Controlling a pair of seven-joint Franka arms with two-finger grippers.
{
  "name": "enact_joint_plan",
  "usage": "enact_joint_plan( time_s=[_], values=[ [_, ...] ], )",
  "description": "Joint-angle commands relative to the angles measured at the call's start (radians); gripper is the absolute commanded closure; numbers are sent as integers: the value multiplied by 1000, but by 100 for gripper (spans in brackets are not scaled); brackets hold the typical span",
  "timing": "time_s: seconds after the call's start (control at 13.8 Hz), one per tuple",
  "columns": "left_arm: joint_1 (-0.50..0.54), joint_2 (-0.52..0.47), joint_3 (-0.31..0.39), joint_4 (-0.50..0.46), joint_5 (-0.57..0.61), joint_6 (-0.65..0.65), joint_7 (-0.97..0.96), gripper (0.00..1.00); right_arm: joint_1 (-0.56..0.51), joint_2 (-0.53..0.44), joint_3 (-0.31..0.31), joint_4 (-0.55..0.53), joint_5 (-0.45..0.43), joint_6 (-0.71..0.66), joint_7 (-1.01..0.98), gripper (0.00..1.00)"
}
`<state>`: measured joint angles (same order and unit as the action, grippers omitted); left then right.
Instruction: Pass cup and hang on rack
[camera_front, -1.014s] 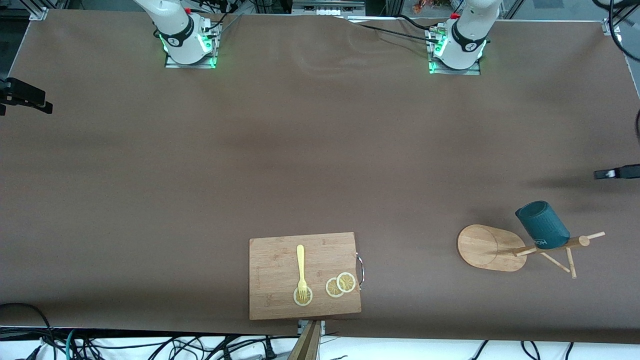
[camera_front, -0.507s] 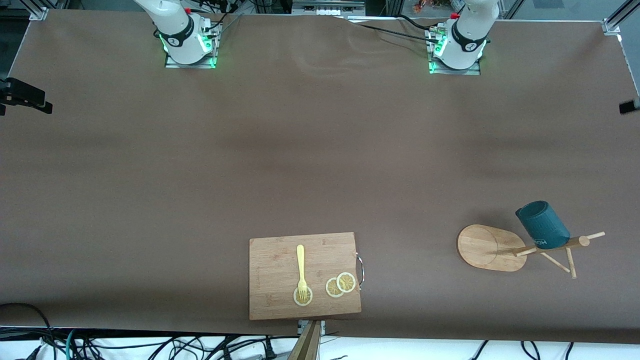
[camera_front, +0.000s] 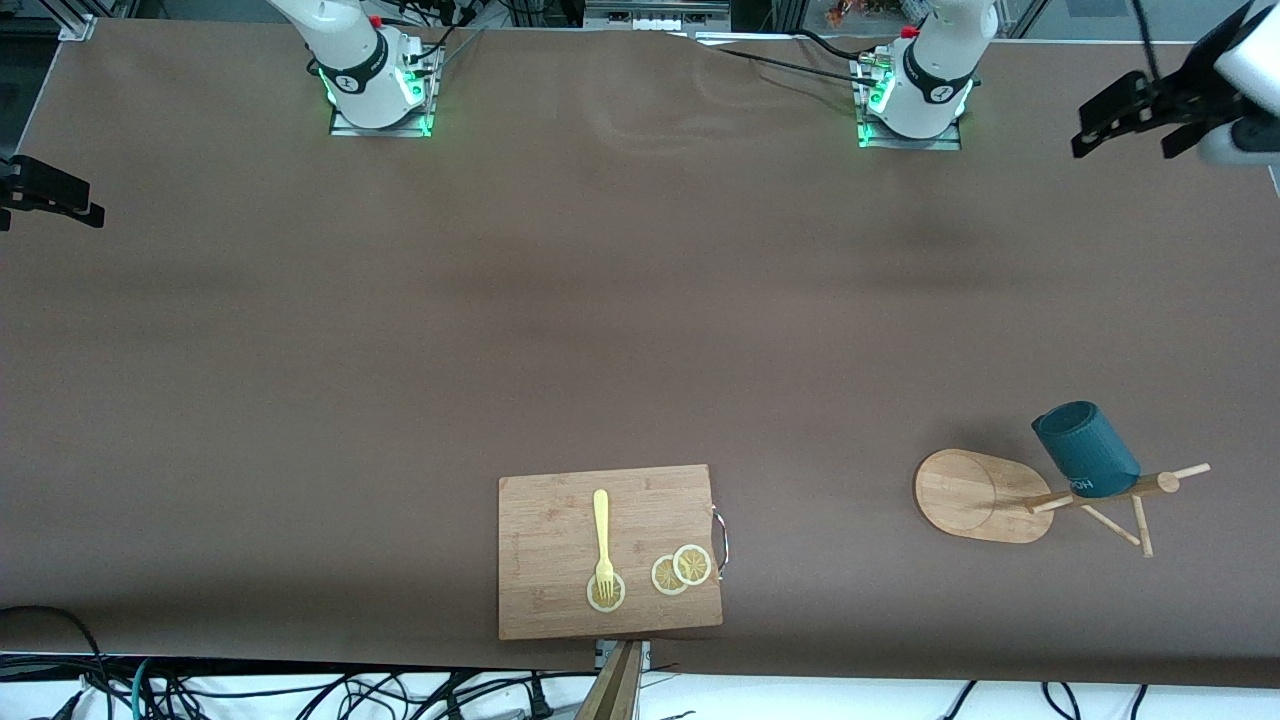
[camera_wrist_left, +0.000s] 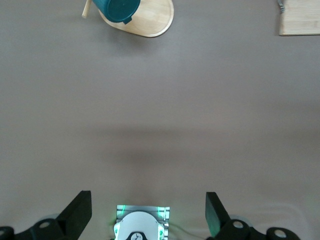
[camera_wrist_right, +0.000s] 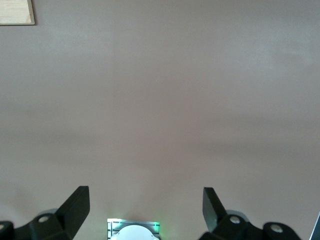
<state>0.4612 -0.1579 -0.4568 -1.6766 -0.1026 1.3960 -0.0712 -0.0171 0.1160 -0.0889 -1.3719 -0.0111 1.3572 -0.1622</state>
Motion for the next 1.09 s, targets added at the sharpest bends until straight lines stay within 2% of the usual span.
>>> enact_joint_plan(
  time_s=[0.0, 0.36, 0.51, 0.72, 0.87, 0.94, 1.01],
  values=[
    [14, -74, 9, -190, 18, 150, 13, 0, -12, -7, 6, -4, 2, 2, -7, 0],
    [19, -20, 9, -135, 20, 161, -7, 0, -12, -6, 6, -4, 2, 3, -7, 0],
    [16, 27, 7, -82, 27, 163, -7, 0, -12, -7, 6, -4, 2, 2, -7, 0],
    [16, 150, 15, 27, 32, 161, 5, 0, -11, -7, 6, -4, 2, 2, -7, 0],
    [-31, 152, 23, 41, 61, 166, 4, 0, -10, -7, 6, -4, 2, 2, -7, 0],
    [-124, 150, 77, 41, 89, 163, 2, 0, -10, -7, 6, -4, 2, 2, -7, 0],
    [-248, 147, 187, 41, 116, 159, -5, 0, -10, -7, 6, -4, 2, 2, -7, 0]
  ],
)
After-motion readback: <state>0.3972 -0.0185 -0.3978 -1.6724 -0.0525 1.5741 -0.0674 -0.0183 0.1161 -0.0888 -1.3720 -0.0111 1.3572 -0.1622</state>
